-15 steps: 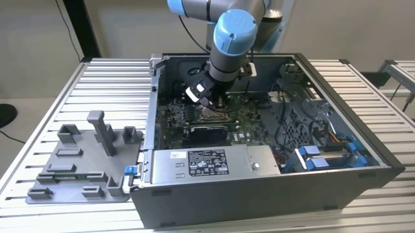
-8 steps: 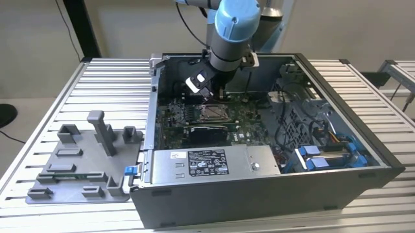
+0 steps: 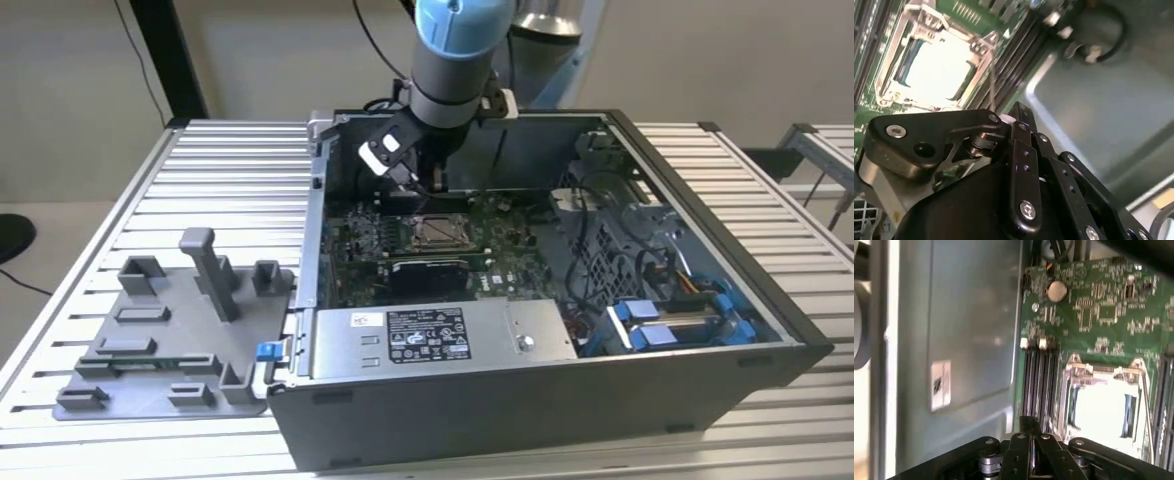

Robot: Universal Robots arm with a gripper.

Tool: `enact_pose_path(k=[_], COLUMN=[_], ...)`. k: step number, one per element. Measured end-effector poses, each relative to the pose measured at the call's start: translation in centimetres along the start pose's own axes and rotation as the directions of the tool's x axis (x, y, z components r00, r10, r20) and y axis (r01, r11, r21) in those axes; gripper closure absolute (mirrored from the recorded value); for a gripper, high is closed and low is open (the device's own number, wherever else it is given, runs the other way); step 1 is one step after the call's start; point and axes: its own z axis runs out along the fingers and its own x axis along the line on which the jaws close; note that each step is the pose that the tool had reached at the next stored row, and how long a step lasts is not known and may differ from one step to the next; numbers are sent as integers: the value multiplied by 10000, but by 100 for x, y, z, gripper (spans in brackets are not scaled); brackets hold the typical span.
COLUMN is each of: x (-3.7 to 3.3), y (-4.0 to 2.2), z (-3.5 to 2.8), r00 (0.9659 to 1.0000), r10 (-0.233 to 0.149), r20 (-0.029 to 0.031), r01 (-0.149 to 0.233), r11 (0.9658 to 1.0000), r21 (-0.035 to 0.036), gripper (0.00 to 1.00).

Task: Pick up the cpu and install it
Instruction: 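Install the second cpu locking lever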

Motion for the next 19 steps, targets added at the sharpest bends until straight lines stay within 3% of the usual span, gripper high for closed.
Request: enact_pose_path(k=[3,5,8,14,19], x=[0,-34,-87,-155,-167], y=[-136,-189,-200,-216,-218], z=[-17,-33,-26,81,107], r00=[10000,10000,10000,10000,10000], r10=[-5,-6,-5,-6,-5], r20=[4,4,0,-3,-21], r01=[5,6,5,6,5], r11=[10000,10000,10000,10000,10000], r21=[-11,-12,-12,-14,-16], gripper=[100,100,100,100,100])
